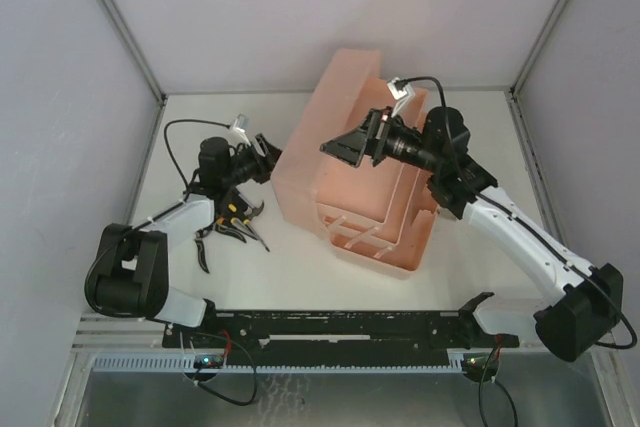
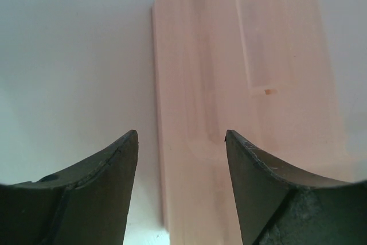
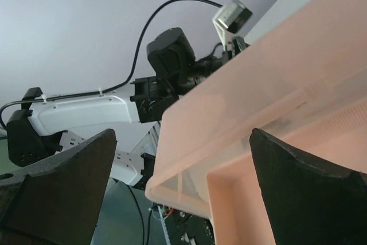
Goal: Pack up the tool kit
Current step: Open the toolbox at the center of the board.
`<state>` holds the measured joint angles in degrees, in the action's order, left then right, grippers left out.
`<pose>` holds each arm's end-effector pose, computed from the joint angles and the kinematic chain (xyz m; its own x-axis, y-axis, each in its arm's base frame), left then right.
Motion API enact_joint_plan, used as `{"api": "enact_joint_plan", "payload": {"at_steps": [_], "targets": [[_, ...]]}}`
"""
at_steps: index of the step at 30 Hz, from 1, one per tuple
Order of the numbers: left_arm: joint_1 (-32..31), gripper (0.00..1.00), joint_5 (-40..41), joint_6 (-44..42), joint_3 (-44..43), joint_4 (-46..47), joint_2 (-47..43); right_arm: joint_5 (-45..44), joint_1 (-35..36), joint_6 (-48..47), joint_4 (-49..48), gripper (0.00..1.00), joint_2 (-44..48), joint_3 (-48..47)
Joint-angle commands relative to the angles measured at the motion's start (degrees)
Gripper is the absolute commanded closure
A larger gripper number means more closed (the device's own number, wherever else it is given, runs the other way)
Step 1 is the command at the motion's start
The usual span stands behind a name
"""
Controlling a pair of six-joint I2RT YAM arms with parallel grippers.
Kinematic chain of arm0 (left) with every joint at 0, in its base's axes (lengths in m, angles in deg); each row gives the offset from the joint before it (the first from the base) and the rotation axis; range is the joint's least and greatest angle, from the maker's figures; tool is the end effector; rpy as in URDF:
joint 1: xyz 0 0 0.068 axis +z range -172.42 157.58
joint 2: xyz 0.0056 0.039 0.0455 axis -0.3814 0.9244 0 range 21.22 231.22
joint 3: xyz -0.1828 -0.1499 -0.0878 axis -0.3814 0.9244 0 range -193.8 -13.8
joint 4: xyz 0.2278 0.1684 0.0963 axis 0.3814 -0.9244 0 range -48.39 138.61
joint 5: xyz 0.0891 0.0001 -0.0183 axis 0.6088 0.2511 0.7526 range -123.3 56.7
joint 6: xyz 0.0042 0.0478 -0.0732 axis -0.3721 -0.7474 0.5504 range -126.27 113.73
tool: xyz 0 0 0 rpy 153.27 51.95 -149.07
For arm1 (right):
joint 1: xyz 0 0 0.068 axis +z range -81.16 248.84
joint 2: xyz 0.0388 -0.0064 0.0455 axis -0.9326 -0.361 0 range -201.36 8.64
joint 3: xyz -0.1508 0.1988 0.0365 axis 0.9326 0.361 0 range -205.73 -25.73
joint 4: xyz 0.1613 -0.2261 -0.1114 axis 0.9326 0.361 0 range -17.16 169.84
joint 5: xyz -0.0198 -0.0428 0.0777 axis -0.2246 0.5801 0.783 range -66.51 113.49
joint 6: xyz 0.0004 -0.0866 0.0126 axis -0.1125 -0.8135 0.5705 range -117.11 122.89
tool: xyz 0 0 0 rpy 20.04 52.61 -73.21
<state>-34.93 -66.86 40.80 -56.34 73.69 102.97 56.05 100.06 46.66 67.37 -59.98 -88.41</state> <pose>0.3602 -0.1239 0.1861 -0.6777 -0.4744 -0.5618 0.3051 0.5137 -0.8019 0.2868 0.2226 0.3684 -0.6257 0.3025 -0.7191 -0.6430 0.3220 0.6949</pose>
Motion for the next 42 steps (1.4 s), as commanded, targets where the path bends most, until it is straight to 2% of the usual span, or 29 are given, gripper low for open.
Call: {"api": "enact_joint_plan", "payload": {"at_steps": [1,6,13,16,20,22,26,30,33,39,42], "targets": [[0.5,0.33,-7.8,-2.1,1.5,-1.4,1.6,-3.7,2.6,-3.9,1.6,0.01,-4.1,-5.3],[2.3,0.33,-8.2,-2.0,1.2,-0.8,3.5,-5.2,3.6,-6.2,5.5,0.02,-7.3,-9.5],[3.5,0.32,-7.4,-1.6,1.1,-1.0,4.1,-10.6,3.7,-13.0,15.0,0.02,-4.0,-14.4],[3.5,0.32,-7.4,-1.7,1.2,-1.1,4.4,-17.8,3.5,-15.9,19.7,0.01,0.1,-15.0],[3.8,0.33,-3.6,-2.8,2.5,-3.7,4.3,-37.0,1.7,-19.7,32.5,0.00,7.2,-14.8],[4.2,0.32,-0.4,-4.7,2.9,-6.6,4.1,-41.4,-2.0,-19.5,38.7,0.00,9.8,-12.9],[4.7,0.32,-0.2,-6.5,1.3,-8.8,5.9,-42.0,-12.3,-14.5,46.1,0.01,15.9,-2.6],[4.6,0.33,-1.7,-6.8,-1.7,-9.6,8.3,-42.0,-17.9,-10.8,47.7,0.01,23.2,8.8],[4.6,0.33,-1.7,-7.7,-4.3,-12.1,9.5,-41.6,-20.6,-10.2,49.2,0.03,25.0,14.5],[4.5,0.33,-1.0,-9.9,-9.9,-16.5,13.0,-46.0,-22.0,-8.1,52.3,0.13,22.8,19.5],[4.1,0.34,-1.5,-10.7,-13.7,-18.7,15.6,-41.3,-22.2,-8.3,49.8,0.30,20.8,20.4]]}}
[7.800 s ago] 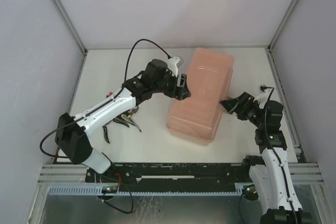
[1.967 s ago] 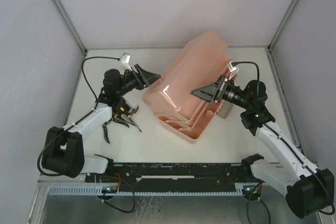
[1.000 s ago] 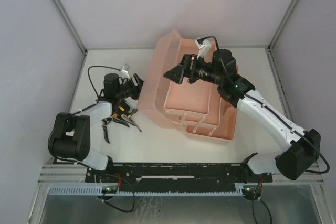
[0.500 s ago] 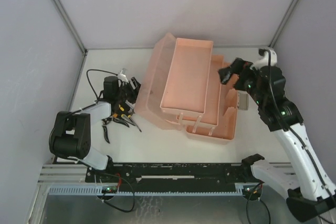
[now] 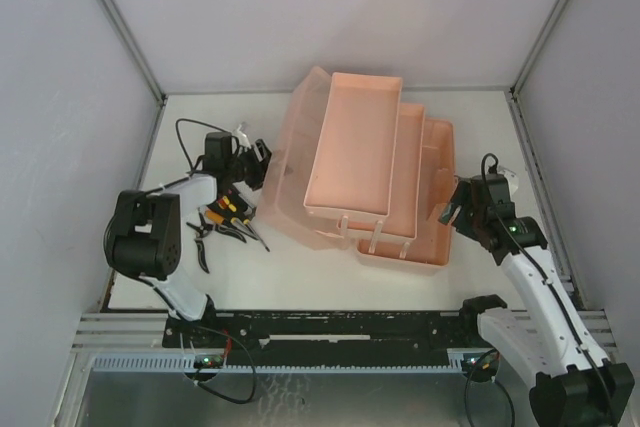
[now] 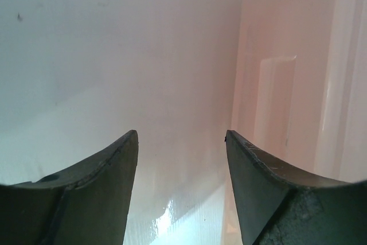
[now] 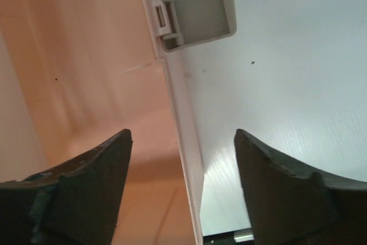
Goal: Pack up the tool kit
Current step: Open the toolbox at the center of the board.
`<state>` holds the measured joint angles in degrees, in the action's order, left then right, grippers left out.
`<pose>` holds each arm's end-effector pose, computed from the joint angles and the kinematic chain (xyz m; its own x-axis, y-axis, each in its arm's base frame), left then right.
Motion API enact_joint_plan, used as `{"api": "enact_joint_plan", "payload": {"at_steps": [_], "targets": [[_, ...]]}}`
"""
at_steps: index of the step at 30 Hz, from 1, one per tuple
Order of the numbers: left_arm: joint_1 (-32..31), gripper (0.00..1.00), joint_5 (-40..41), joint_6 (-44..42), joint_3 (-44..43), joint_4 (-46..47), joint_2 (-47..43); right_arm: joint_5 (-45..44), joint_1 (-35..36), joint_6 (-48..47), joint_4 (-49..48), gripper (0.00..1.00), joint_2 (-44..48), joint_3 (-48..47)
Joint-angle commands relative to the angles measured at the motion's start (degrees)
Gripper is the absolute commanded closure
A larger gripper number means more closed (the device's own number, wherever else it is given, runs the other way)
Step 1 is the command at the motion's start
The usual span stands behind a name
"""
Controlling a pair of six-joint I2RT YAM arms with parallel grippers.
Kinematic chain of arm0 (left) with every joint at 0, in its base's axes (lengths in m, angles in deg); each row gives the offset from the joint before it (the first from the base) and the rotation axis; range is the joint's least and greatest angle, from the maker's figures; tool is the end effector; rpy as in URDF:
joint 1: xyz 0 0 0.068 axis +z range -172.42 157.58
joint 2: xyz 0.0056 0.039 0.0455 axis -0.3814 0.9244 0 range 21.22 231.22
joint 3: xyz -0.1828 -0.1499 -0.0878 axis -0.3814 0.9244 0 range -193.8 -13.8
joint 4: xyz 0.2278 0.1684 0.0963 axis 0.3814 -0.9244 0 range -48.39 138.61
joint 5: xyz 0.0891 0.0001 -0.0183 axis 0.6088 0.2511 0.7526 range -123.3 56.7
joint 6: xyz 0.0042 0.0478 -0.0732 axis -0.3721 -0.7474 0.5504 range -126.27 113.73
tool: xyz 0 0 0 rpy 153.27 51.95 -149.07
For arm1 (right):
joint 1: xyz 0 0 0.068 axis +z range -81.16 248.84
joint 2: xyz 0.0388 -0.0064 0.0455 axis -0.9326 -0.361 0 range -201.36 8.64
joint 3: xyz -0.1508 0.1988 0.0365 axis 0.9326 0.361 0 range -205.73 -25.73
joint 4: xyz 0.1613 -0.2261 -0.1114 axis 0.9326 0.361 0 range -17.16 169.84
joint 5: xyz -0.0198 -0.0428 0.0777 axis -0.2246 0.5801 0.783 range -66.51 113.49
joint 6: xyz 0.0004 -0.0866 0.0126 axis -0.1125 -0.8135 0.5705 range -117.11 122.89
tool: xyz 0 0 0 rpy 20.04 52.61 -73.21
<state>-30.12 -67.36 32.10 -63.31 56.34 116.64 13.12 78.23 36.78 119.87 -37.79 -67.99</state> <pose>0.3837 -0.0958 0.1066 -0.8200 -0.4079 -0.4015 0.0490 0.6488 -0.7594 0.2347 0.0246 0.2112 -0.6658 0.4458 -0.5983 0.3878 0.8918 0.2329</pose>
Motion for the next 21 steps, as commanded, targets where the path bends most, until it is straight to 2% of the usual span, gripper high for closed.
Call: {"api": "enact_joint_plan", "payload": {"at_steps": [1,2,7,9,13,21], "targets": [[-1.0,0.34,-1.2,-2.0,-8.1,-2.0,2.6,2.9,-0.2,2.0,-3.1,0.37,-2.1,0.2],[-1.2,0.34,-1.2,-2.0,-8.9,-2.1,3.3,3.4,0.0,2.1,-3.9,0.43,-2.7,0.5],[-3.2,0.34,-1.2,-1.5,-13.4,-3.1,7.2,1.5,0.7,3.0,-6.3,0.53,-5.9,3.0],[-3.7,0.34,-0.8,-1.4,-14.9,-3.7,8.7,1.8,1.2,2.8,-6.8,0.60,-6.8,3.3],[-4.0,0.34,-0.4,-1.2,-17.2,-4.2,10.6,1.8,2.2,2.7,-7.0,0.57,-6.9,3.5],[-5.3,0.36,-2.2,1.6,-24.9,-5.3,15.2,-2.0,1.6,5.3,-11.1,1.00,-7.9,5.3]]}}
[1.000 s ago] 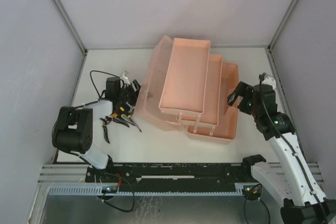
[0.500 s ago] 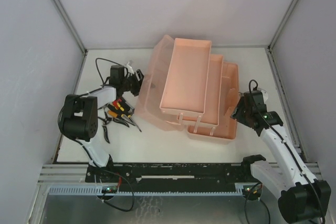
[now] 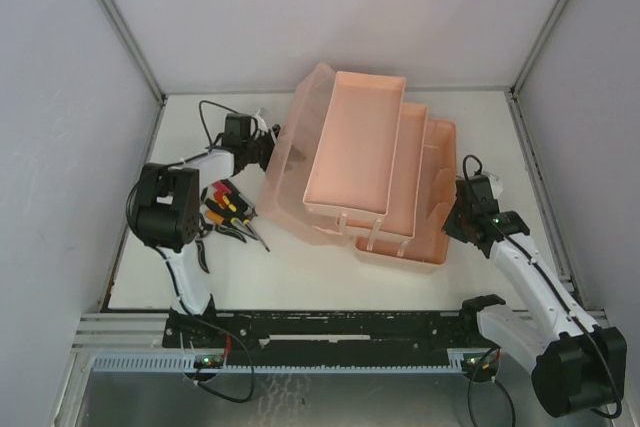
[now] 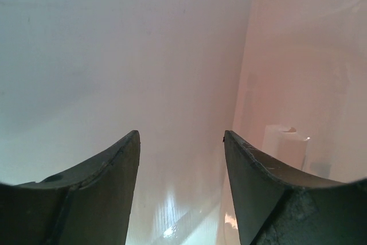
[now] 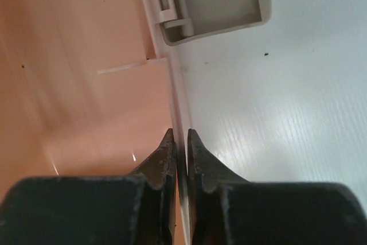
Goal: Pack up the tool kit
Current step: Open the toolbox at the center of the board.
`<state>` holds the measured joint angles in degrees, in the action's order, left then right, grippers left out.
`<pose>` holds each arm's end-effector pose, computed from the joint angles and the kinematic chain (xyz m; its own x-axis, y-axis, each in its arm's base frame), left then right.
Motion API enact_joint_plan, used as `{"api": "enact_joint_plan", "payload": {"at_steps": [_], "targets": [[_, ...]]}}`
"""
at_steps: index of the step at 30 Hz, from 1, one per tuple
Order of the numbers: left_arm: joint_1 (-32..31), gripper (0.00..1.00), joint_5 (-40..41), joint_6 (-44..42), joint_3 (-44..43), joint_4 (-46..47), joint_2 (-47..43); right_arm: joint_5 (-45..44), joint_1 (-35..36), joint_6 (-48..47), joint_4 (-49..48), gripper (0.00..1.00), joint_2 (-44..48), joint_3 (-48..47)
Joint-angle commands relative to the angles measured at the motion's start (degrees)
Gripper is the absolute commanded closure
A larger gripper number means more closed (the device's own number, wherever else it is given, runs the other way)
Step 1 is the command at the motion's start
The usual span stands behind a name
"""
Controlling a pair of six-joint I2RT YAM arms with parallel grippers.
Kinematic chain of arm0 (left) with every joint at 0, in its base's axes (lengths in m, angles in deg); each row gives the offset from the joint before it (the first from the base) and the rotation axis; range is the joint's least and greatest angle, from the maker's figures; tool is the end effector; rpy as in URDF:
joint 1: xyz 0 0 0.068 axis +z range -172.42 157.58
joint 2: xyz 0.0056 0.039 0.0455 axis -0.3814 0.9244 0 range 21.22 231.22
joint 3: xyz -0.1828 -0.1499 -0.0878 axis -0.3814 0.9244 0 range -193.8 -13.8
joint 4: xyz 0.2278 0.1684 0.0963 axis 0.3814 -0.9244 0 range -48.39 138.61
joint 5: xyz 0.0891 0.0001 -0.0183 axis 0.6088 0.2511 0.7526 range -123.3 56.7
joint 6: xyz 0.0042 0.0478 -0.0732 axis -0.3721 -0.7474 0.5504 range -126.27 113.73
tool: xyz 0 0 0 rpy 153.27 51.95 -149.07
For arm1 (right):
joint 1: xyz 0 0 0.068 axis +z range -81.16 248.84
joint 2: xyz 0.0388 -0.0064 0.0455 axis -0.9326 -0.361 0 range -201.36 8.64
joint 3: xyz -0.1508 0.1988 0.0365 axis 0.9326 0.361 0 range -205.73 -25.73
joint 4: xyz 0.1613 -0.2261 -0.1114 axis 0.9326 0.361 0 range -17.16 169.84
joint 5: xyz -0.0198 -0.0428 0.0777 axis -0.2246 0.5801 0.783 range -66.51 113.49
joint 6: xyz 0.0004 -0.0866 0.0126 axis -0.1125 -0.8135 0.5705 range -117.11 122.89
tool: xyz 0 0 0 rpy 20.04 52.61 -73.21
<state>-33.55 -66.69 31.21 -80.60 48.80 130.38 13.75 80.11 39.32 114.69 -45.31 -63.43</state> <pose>0.4368 -0.1295 0.1018 -0.8644 -0.3476 -0.3634 0.0449 0.6665 -0.7442 0.2450 0.0354 0.1597 -0.7323 0.4508 -0.5104 0.4099 0.8903 0.1982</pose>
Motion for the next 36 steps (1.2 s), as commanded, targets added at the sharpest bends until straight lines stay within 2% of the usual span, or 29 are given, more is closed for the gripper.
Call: {"api": "enact_joint_plan", "payload": {"at_steps": [1,11,13,20,31,36], "targets": [[-2.5,0.36,-3.1,3.0,-9.1,2.3,2.2,-2.9,-0.7,3.4,-6.9,1.00,-0.3,1.1],[-2.8,0.30,2.3,2.8,-22.8,-6.4,7.5,2.8,-9.3,5.4,-18.8,1.00,-3.0,3.4],[-2.0,0.25,5.2,2.0,-20.6,-6.8,5.7,4.7,-10.3,4.7,-19.2,1.00,-3.4,3.3],[3.4,0.19,10.3,-0.6,-10.8,-6.7,-5.2,5.0,-10.9,2.6,-17.7,1.00,-0.4,3.6],[4.7,0.18,15.0,-4.1,-2.8,-11.4,-17.9,9.6,-11.1,1.3,-18.7,1.00,0.7,4.1],[5.4,0.15,19.8,-4.8,5.2,-13.3,-29.5,16.6,-11.2,-1.5,-23.5,1.00,-0.6,3.9]]}}
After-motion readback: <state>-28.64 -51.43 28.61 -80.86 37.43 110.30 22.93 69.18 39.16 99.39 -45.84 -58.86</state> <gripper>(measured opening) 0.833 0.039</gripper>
